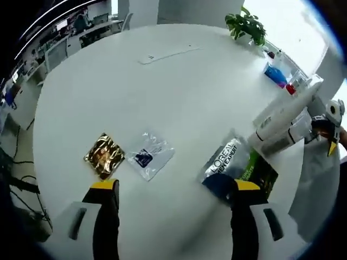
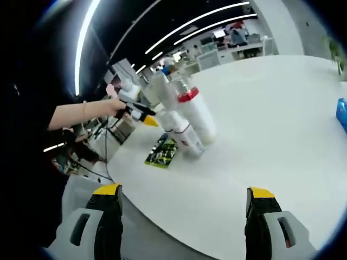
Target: Arrange the skincare products in the storage area until every visible bottle or jar stands upright without overlapping.
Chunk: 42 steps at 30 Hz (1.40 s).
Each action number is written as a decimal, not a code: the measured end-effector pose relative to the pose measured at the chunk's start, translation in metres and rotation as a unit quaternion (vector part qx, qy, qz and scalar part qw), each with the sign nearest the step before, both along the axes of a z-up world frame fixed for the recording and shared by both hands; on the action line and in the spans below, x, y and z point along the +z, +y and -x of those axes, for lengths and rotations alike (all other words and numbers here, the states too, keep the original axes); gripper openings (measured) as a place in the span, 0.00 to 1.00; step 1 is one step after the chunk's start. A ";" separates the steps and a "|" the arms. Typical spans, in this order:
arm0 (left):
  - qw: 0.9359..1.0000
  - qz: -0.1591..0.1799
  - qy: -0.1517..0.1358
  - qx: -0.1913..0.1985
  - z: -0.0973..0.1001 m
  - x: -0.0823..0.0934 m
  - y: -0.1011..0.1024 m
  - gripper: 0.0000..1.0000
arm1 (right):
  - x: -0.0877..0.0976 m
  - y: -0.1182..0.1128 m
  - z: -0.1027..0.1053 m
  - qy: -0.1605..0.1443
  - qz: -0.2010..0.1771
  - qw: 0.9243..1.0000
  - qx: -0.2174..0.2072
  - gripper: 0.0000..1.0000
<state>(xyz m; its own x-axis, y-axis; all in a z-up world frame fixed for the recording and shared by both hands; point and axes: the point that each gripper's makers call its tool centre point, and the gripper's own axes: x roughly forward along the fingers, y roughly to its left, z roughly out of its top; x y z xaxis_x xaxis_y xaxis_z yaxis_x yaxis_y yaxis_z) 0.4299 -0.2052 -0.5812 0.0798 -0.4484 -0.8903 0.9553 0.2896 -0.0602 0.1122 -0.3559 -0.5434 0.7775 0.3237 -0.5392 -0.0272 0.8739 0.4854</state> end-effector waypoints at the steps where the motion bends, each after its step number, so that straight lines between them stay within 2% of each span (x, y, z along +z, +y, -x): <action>1: 1.000 -0.009 -0.004 -0.009 0.001 0.000 0.001 0.76 | 0.000 0.000 0.000 0.001 0.001 1.000 0.000 0.99; 2: 1.000 -0.019 -0.009 -0.024 -0.001 0.000 0.001 0.75 | -0.001 0.001 0.000 0.002 0.002 1.000 0.001 0.99; 5: 0.998 -0.022 -0.017 -0.057 -0.013 -0.001 -0.003 0.74 | -0.003 0.000 0.001 0.006 0.001 1.000 -0.001 0.99; 8: 0.998 -0.024 -0.010 -0.063 -0.016 -0.002 -0.005 0.71 | -0.005 -0.001 0.001 0.010 0.002 1.000 -0.002 0.99; 11: 0.997 -0.020 -0.002 -0.069 -0.029 -0.006 -0.012 0.65 | -0.005 -0.002 0.001 0.012 0.005 1.000 -0.004 0.99; 15: 0.995 -0.029 0.004 -0.092 -0.027 -0.010 -0.011 0.62 | -0.005 -0.002 0.001 0.014 0.004 1.000 -0.010 0.99; 20: 0.990 -0.035 0.001 -0.135 -0.029 -0.015 -0.018 0.53 | -0.007 -0.003 0.002 0.021 0.004 1.000 -0.011 0.99; 26: 0.987 -0.037 -0.008 -0.154 -0.042 -0.020 -0.032 0.53 | -0.007 -0.005 0.002 0.023 -0.002 1.000 -0.019 0.99; 29: 0.982 -0.047 -0.015 -0.181 -0.055 -0.027 -0.038 0.52 | -0.003 -0.010 0.001 0.013 -0.015 0.999 -0.036 0.99; 33: 0.976 -0.066 -0.016 -0.206 -0.052 -0.030 -0.032 0.51 | 0.002 -0.015 0.000 0.004 -0.026 0.998 -0.054 0.98; 36: 0.976 -0.067 -0.009 -0.208 -0.054 -0.035 -0.033 0.49 | 0.003 -0.013 0.000 0.005 -0.027 0.998 -0.056 0.98; 39: 0.973 -0.077 -0.017 -0.217 -0.056 -0.037 -0.030 0.48 | 0.002 -0.014 0.001 0.007 -0.025 0.998 -0.053 0.98; 42: 0.970 -0.083 -0.017 -0.226 -0.048 -0.037 -0.031 0.48 | 0.002 -0.015 0.001 0.006 -0.028 0.998 -0.057 0.98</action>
<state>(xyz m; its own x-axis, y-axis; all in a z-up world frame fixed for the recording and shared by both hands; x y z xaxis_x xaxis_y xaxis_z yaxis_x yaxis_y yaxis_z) 0.4783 -0.2357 -0.6180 -0.0610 -0.2941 -0.9538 0.9876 -0.1560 -0.0150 0.1116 -0.3709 -0.5411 0.8049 0.2641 -0.5313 0.0762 0.8420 0.5340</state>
